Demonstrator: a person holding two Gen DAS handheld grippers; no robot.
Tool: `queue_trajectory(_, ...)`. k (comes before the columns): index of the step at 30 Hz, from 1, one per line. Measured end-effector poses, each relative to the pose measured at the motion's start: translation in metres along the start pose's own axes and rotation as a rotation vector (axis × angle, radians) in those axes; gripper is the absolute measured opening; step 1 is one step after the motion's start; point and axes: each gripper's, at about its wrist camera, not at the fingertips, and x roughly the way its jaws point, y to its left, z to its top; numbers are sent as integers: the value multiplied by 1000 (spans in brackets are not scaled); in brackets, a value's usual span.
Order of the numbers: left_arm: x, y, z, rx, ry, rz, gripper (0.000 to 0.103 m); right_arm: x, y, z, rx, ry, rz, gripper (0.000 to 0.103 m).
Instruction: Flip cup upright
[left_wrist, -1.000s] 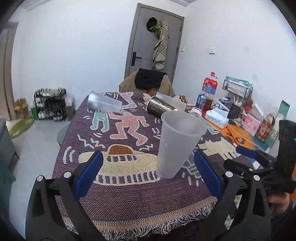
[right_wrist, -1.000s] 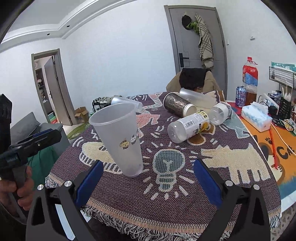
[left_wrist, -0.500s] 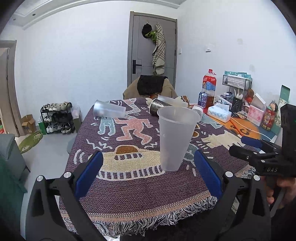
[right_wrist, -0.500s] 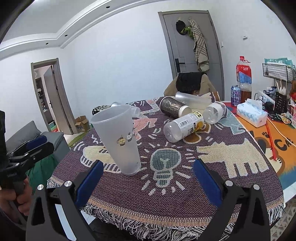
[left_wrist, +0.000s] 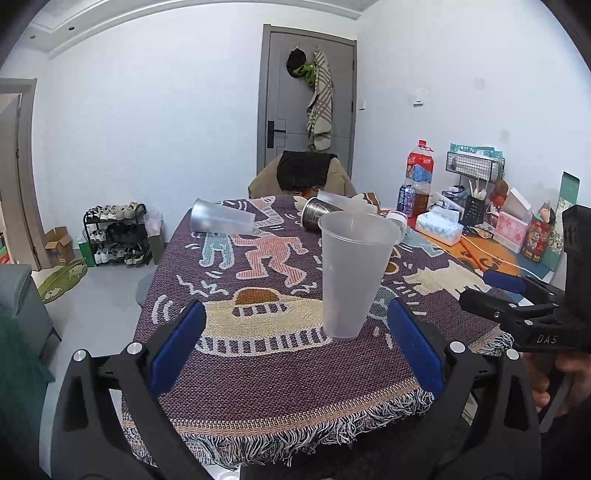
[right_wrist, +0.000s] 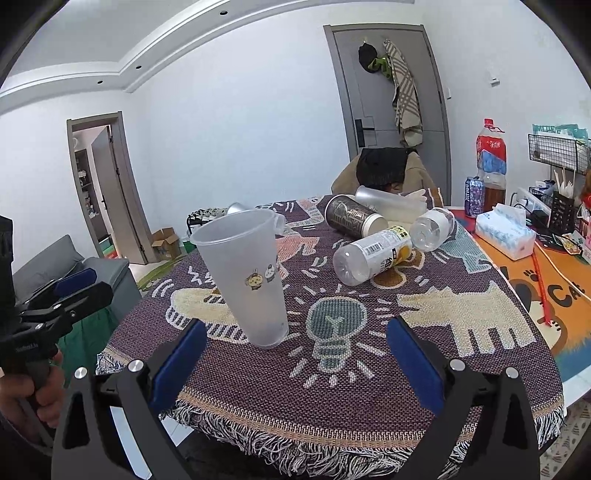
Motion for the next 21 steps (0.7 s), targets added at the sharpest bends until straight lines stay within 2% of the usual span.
queue_trajectory(8, -5, 3, 0, -2, -17, 25, 98, 1, 6, 0, -12, 2, 11, 96)
queue_trajectory(21, -9, 6, 2, -7, -25, 25, 98, 3, 5, -1, -10, 4, 10, 96)
